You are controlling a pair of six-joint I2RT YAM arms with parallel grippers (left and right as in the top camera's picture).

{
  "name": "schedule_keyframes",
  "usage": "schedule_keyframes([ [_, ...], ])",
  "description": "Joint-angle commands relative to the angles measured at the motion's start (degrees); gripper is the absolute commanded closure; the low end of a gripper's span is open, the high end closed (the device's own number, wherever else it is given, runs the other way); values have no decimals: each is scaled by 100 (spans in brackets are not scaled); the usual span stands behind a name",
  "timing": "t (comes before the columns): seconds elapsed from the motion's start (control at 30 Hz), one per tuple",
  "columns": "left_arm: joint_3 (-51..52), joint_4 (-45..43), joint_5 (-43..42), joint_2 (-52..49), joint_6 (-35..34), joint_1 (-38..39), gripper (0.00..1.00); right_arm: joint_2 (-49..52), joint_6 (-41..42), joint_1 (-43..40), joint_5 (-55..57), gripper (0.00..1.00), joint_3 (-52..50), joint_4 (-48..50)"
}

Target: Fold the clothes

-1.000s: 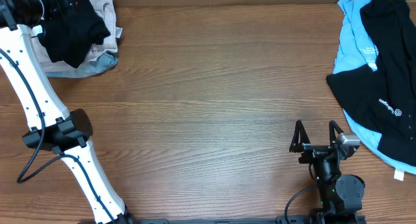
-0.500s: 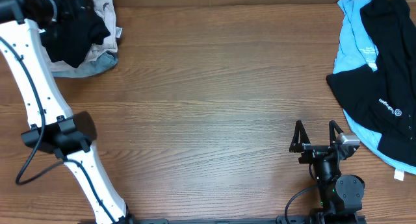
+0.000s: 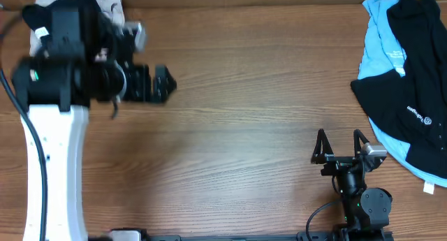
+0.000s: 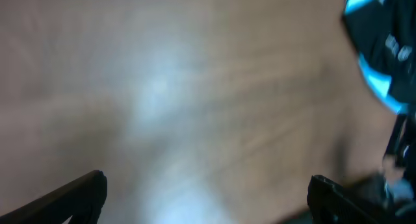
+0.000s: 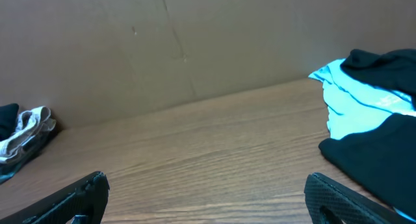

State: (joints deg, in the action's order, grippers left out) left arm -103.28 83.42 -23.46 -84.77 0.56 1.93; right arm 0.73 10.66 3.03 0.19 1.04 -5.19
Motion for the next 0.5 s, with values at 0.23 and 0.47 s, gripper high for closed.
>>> schedule_keyframes([
  [0.23, 2756, -2796, 721, 2463, 122, 42, 0, -57, -22, -22, -31, 0, -57, 35],
  [0.47, 5141, -5215, 754, 4210, 538, 22, 0, -57, -22, -22, -31, 0, -57, 37],
])
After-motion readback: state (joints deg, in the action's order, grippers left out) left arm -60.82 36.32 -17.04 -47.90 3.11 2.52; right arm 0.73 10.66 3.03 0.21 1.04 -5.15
